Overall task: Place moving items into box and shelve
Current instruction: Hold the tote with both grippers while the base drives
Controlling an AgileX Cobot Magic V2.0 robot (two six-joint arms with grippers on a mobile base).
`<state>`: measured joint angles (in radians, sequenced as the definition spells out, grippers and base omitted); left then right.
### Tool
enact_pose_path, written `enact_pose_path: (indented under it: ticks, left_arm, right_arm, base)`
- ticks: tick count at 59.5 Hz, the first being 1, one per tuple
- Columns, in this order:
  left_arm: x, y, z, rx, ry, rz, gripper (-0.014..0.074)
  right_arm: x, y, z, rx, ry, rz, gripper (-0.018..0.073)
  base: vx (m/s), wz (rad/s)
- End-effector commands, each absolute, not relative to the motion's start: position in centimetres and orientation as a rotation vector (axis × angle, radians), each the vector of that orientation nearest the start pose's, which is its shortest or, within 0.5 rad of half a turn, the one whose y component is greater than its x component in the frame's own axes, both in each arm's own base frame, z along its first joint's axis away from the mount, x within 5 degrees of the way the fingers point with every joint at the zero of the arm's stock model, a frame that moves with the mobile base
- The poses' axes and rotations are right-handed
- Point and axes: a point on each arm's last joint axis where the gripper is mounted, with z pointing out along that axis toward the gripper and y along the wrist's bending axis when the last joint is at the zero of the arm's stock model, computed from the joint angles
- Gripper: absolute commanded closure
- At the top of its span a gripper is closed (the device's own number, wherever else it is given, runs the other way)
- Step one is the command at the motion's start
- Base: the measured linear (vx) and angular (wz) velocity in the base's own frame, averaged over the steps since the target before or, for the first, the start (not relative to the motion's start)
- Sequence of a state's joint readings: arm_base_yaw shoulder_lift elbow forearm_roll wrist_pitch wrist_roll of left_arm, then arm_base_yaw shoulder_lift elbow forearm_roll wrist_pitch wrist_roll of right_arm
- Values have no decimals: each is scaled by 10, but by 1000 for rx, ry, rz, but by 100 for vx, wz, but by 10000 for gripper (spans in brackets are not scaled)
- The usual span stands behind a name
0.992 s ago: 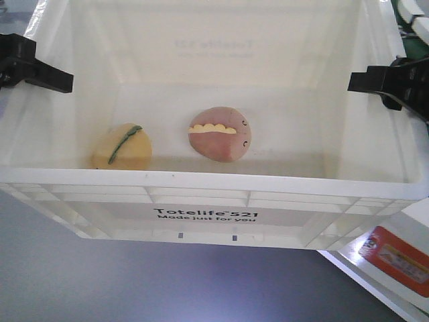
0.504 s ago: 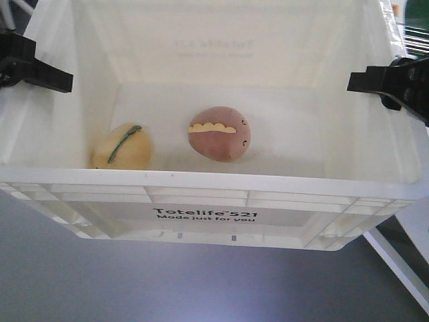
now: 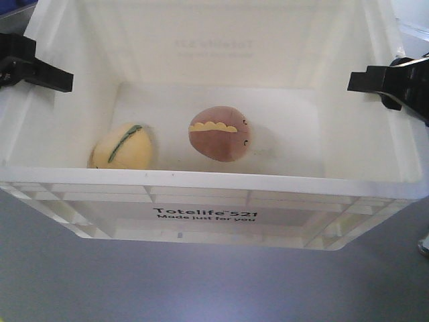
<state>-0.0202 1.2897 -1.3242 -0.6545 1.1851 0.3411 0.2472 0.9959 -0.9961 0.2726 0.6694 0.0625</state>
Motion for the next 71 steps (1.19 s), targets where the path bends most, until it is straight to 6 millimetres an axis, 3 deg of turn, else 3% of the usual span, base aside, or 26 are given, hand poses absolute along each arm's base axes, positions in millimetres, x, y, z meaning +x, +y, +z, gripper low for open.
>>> enact_pose_path:
  ticks: [1, 38, 71]
  left_arm:
    - [234, -69, 430, 314, 2233, -923, 600]
    - [234, -69, 430, 314, 2233, -924, 600]
    - [234, -69, 430, 314, 2233, -924, 600]
  right_arm:
    - [191, 66, 410, -27, 1937, 570, 565]
    - [191, 66, 410, -27, 1937, 570, 565]
    - [191, 66, 410, -27, 1937, 570, 565]
  base:
    - [-13, 87]
    - [-11, 80]
    - [-5, 37]
